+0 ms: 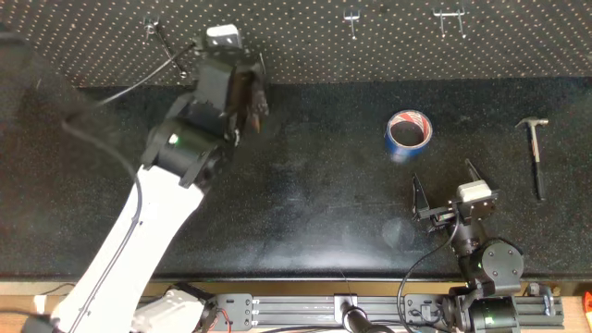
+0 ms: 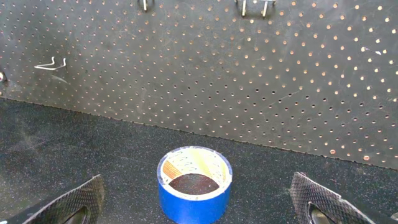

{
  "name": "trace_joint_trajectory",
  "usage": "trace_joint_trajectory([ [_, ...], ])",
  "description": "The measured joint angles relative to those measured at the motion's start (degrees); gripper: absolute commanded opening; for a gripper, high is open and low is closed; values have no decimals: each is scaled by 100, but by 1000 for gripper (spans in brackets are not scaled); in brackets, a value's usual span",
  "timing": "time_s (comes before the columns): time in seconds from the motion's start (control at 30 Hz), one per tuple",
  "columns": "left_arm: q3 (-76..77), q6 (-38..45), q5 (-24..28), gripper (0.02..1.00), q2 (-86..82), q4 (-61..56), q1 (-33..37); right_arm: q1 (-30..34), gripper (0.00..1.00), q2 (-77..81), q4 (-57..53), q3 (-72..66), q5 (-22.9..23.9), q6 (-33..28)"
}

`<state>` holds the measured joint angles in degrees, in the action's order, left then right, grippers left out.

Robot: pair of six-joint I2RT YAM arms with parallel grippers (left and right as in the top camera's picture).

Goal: Place Tools Onto Pegboard

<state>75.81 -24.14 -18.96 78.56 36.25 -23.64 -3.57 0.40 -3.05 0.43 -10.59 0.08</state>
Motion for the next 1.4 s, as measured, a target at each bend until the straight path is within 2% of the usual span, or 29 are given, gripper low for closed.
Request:
trace_joint_trajectory([
  [0.03,-719,509,-166,27,-240,-1705,98,0,976,4,0,0,0,2],
  [0.07,-1075,815,-247,29,-247,-2544,181,0,976,2,2,0,2,0],
  [0.2,-1421,1305,-376,29,278,-4256,466,0,974,4,0,0,2,0],
  [0.37,-1440,1364,-348,29,874,-4793,474,0,976,7,0,0,0,0],
  [0.87,-1440,1364,-155,45,1799,-4896,474,0,976,7,0,0,0,0],
  [0.93,-1440,1364,-153,393,1799,-4682,474,0,976,7,0,0,0,0],
  [0.97,-1440,1366,-155,511,1799,-4690,474,0,976,7,0,0,0,2],
  [1.0,-1440,1364,-155,577,1799,-4693,474,0,976,7,0,0,0,2],
  [1.03,-1440,1366,-155,713,1799,-4697,474,0,976,7,0,0,0,0],
  [1.1,-1440,1349,-153,772,1799,-4706,474,0,976,7,0,0,0,0],
  [1.17,-1440,1384,-151,996,1799,-4767,474,0,976,7,0,0,0,2],
  [1.33,-1440,1384,-133,996,1589,-4732,603,0,976,7,2,0,0,0],
  [1.4,-1412,1386,-98,996,479,-3735,1005,0,976,7,0,0,0,0],
])
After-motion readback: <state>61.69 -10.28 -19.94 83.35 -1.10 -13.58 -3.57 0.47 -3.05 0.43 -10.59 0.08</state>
